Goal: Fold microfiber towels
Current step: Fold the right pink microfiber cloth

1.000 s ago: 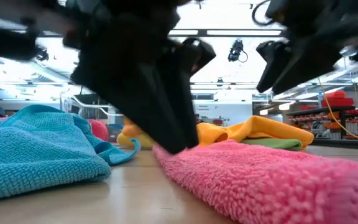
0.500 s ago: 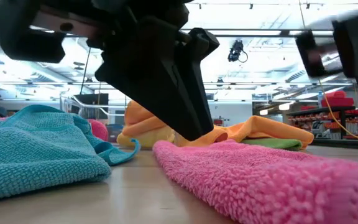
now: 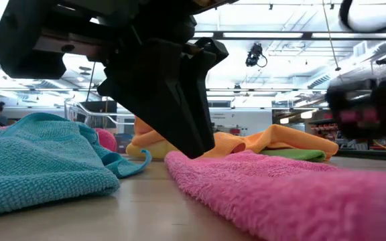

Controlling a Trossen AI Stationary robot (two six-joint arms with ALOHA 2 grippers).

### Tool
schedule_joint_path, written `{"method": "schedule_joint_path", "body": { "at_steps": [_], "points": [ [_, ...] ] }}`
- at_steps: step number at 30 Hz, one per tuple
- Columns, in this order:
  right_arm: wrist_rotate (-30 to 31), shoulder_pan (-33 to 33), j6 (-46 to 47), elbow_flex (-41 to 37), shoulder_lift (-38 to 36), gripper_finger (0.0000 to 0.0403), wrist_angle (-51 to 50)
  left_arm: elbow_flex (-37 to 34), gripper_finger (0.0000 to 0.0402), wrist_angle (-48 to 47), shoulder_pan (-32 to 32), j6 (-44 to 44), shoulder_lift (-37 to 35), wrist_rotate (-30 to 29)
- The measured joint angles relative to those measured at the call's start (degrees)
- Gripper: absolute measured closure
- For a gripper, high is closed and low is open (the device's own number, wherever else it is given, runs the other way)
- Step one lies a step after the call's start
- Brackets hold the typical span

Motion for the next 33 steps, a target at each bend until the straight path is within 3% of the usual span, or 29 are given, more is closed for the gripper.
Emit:
{"method": "schedule_joint_path", "body": {
  "at_steps": [8, 13, 18, 24, 33],
  "points": [
    [-2.47, -2.33, 5.83, 0.39, -4.17, 0.0208, -13.78, 0.0, 0.0313, -0.34, 0.02, -0.21, -0.07, 0.0],
    [2.73, -3.32, 6.02, 0.2, -9.76, 0.0208, -27.22, 0.0, 0.0316, -0.34, 0.2, -0.37, -0.07, 0.0],
    [3.53, -3.94, 5.37, -0.28, -14.83, 0.0208, -32.06, 0.02, 0.0321, -0.39, 0.31, -0.42, -0.09, -0.01],
    [7.76, 0.42, 7.11, -0.13, -19.56, 0.0208, -31.47, 0.03, 0.0318, -0.47, 0.31, -0.48, -0.09, 0.02],
    [11.84, 5.24, 5.28, -0.07, -9.35, 0.0208, -21.86, 0.04, 0.0325, -0.28, 0.39, -1.27, -0.09, 0.01]
  ]
}}
